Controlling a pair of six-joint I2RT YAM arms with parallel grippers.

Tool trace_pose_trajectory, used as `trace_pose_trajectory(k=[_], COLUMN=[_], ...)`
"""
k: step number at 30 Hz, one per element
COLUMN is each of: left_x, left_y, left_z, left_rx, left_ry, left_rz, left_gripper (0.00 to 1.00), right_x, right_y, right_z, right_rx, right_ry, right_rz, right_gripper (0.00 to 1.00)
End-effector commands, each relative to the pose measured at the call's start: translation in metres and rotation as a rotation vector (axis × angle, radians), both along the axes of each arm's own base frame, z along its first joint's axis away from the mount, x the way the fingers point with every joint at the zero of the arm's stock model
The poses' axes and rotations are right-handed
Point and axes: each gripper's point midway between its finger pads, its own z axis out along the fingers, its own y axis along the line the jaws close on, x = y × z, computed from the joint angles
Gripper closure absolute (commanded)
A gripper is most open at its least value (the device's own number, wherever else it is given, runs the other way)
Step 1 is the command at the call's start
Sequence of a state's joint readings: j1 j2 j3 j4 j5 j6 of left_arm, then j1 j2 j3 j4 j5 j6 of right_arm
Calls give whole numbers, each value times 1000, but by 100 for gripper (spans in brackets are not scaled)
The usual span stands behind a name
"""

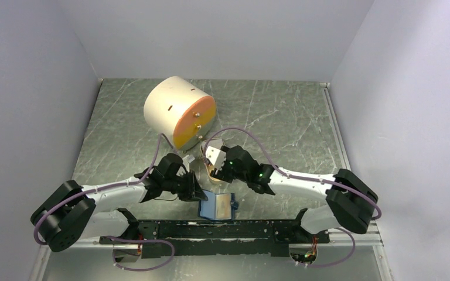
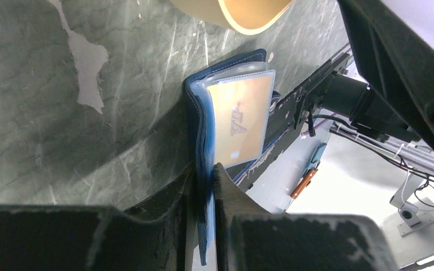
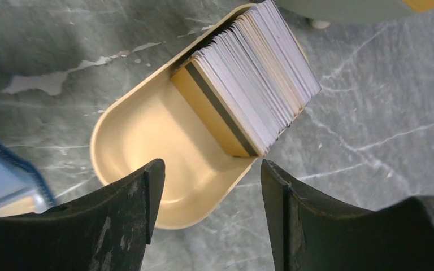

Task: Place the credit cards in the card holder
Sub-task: Pick up the credit card from the storage box.

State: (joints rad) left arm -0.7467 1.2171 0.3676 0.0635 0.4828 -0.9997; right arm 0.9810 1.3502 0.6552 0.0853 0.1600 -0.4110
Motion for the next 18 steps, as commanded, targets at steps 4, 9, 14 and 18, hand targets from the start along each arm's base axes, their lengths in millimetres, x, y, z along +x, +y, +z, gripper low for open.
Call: trace_pose_trajectory(k=[4, 9, 14, 18], left_x=[-4, -3, -5, -6], left_y=[-2, -1, 0, 1], left_z=[4, 6, 5, 3], left_rx=[-50, -46, -55, -56], left_ry=[-2, -11, -4, -2], left_rz=[-19, -12, -12, -5], left_gripper=[81, 81, 81, 81], right_x=[31, 40, 51, 55], right_y=[25, 33, 33, 29], right_z=[7, -8, -17, -19], right_rx=[-72, -118, -171, -190], right_ry=[-193, -221, -256, -282], right_rz=[182, 226, 218, 198], right_gripper=[33, 34, 36, 40])
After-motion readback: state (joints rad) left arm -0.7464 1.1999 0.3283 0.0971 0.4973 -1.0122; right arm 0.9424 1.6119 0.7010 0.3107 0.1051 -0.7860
